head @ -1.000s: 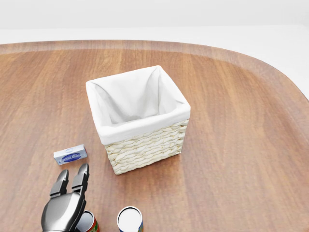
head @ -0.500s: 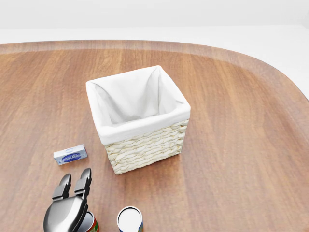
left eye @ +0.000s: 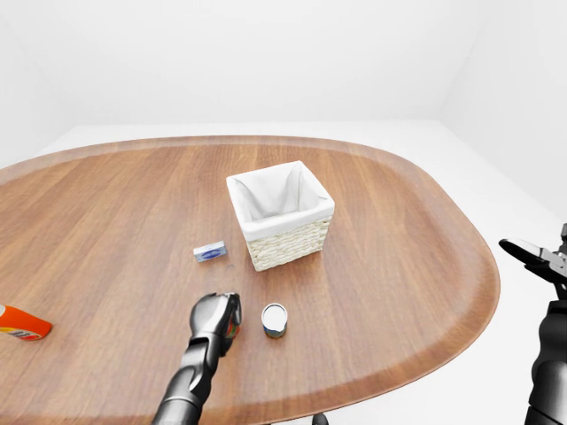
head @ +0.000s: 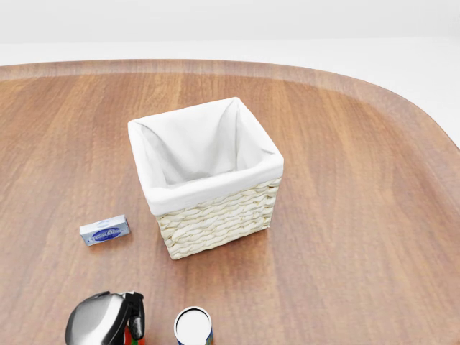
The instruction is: Pick up the tomato sauce, and put it in the basket.
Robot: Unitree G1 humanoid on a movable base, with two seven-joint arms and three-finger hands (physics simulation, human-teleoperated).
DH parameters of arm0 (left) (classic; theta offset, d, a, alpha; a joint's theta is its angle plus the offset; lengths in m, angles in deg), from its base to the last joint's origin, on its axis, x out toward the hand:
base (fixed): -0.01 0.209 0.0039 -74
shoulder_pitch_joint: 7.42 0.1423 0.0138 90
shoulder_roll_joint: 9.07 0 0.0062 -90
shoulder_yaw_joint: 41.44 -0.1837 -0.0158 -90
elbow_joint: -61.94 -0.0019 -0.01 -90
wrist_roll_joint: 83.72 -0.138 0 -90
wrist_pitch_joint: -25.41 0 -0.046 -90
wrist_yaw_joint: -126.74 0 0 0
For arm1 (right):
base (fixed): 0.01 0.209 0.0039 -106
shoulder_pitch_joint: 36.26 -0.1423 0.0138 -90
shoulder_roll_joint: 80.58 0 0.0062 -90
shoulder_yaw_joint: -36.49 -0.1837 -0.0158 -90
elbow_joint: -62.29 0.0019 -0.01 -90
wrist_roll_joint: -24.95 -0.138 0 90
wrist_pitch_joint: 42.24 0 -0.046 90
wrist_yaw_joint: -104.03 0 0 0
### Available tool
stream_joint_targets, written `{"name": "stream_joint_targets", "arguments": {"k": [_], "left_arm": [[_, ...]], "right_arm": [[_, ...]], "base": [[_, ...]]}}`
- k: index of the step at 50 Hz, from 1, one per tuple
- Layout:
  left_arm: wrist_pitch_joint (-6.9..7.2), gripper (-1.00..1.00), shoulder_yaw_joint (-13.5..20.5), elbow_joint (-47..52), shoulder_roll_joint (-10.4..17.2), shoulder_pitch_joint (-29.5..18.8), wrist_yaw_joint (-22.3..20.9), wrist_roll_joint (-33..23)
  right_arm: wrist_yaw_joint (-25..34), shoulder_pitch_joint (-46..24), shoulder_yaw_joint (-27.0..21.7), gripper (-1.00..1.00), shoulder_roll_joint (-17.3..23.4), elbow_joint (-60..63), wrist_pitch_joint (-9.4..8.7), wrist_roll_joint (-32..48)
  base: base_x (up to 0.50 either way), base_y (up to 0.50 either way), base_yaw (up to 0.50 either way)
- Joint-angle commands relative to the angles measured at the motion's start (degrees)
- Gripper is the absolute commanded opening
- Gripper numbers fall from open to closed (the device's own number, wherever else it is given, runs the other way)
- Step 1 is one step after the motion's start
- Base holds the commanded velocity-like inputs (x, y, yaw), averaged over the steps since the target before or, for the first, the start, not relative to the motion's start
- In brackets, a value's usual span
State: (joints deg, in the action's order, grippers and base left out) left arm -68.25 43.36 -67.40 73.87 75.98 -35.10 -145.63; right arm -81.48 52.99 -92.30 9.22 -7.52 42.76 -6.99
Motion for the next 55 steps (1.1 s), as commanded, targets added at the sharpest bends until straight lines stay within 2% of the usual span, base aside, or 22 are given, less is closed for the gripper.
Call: {"name": "stream_joint_targets", "arguments": {"k": [1, 9, 10, 12, 13, 14, 15, 17, 19, 22, 25, 30, 31, 35, 37, 43, 44, 47, 50, 53, 54, 55], "left_arm": [[-0.30, -1.00, -0.2, -1.4, -0.1, -0.2, 1.0, -1.1], [0.37, -1.00, 0.6, 4.0, -0.1, 1.2, -0.7, -0.4], [1.14, -1.00, 1.2, 7.0, -0.2, 1.5, -1.8, 0.1], [3.94, -1.00, 2.1, 13.8, -0.6, 1.8, -5.3, 0.4], [4.05, -1.00, 2.1, 14.3, -0.7, 1.9, -5.6, 0.4], [5.70, -1.00, 2.5, 18.6, -0.7, 1.6, -7.9, 0.1], [5.79, -1.00, 2.6, 19.0, -0.8, 1.7, -8.1, 0.0], [8.44, -1.00, 3.9, 28.1, -1.1, 0.6, -13.5, 0.4], [8.66, -1.00, 4.8, 34.7, -1.4, -1.1, -17.6, 0.5], [8.66, -1.00, 5.6, 40.2, -1.9, -4.4, -20.5, -0.1], [8.66, -1.00, 5.8, 48.2, -2.3, -8.9, -27.4, -0.8], [8.66, -1.00, 6.3, 57.8, -2.8, -18.1, -35.8, -2.6], [8.66, -1.00, 6.3, 58.0, -2.8, -22.9, -37.7, -3.2], [8.66, -1.00, 6.5, 49.4, -1.4, -34.5, -35.8, -1.7], [8.66, -1.00, 6.9, 37.0, -0.3, -44.0, -30.7, 0.7], [8.66, -1.00, 5.7, 15.2, 0.4, -64.2, -25.4, 4.5], [8.66, -1.00, 5.4, 5.8, 0.4, -70.2, -21.1, 5.2], [8.66, -1.00, 5.3, -16.0, 0.3, -81.0, -14.2, 8.0], [8.66, -1.00, 4.1, -26.3, 0.3, -85.4, -9.3, 8.2], [8.66, -1.00, 3.9, -30.2, 0.1, -87.6, -8.4, 8.6], [8.66, -1.00, 6.2, -31.6, -0.2, -89.3, -9.4, 11.6], [8.66, -1.00, 5.4, -32.6, 0.1, -89.7, -8.9, 11.1]], "right_arm": [[0.0, 0.0, 0.0, 1.00, 0.0, 0.1, 0.00, -0.1], [0.0, 0.0, 0.3, 1.00, -0.1, -0.1, 0.00, 0.1], [0.1, 0.0, 0.4, 1.00, -0.2, -0.4, 0.00, 0.2], [0.0, -0.1, 0.5, 1.00, -0.1, -0.3, 0.00, 0.4], [0.1, -0.1, 0.5, 1.00, -0.1, -0.3, 0.00, 0.4], [0.1, 0.0, 0.3, 1.00, -0.1, -0.1, 0.00, 0.2], [0.1, 0.0, 0.3, 1.00, -0.1, -0.1, 0.00, 0.2], [0.1, 0.1, 0.3, 1.00, -0.2, 0.0, 0.00, 0.2], [0.1, 0.1, 0.4, 1.00, -0.3, 0.1, 0.00, 0.3], [0.1, 0.2, 0.3, 1.00, -0.3, 0.3, 0.00, 0.4], [0.2, 0.2, 0.5, 1.00, -0.5, 0.3, 0.00, 0.7], [0.3, 0.1, 0.6, 1.00, -0.5, 0.1, 0.00, 0.8], [0.3, 0.2, 0.6, 1.00, -0.5, 0.2, 0.00, 0.8], [0.3, 0.1, 0.5, 1.00, -0.4, 0.1, 0.00, 0.8], [0.2, 0.1, 0.6, 1.00, -0.4, 0.2, 0.00, 0.7], [0.4, 0.1, 0.5, 1.00, -0.4, 0.2, 0.00, 0.6], [0.3, 0.1, 0.4, 1.00, -0.3, 0.4, 0.00, 0.5], [0.4, 0.1, 0.3, 1.00, -0.3, 0.4, 0.00, 0.2], [0.1, 0.0, 0.2, 1.00, -0.2, 0.8, 0.00, -0.1], [0.3, 0.2, 0.3, 1.00, -0.4, 0.8, 0.00, 0.0], [0.2, 0.3, 0.0, 1.00, -0.3, 1.1, 0.00, -0.3], [0.2, 0.2, 0.0, 1.00, -0.3, 1.2, 0.00, -0.3]], "base": [[0.00, 0.00, 0.00], [0.00, 0.00, 0.00], [0.00, 0.00, 0.00], [0.00, 0.00, 0.00], [0.00, 0.00, 0.00], [0.00, 0.00, 0.00], [0.00, 0.00, 0.00], [0.00, 0.00, 0.00], [0.00, 0.00, 0.00], [0.00, 0.00, 0.00], [0.00, 0.00, 0.00], [0.00, 0.00, 0.00], [0.00, 0.00, 0.00], [0.00, 0.00, 0.00], [0.00, 0.00, 0.00], [0.00, 0.00, 0.00], [0.00, 0.00, 0.00], [0.00, 0.00, 0.00], [0.00, 0.00, 0.00], [0.00, 0.00, 0.00], [0.00, 0.00, 0.00], [0.00, 0.00, 0.00]]}}
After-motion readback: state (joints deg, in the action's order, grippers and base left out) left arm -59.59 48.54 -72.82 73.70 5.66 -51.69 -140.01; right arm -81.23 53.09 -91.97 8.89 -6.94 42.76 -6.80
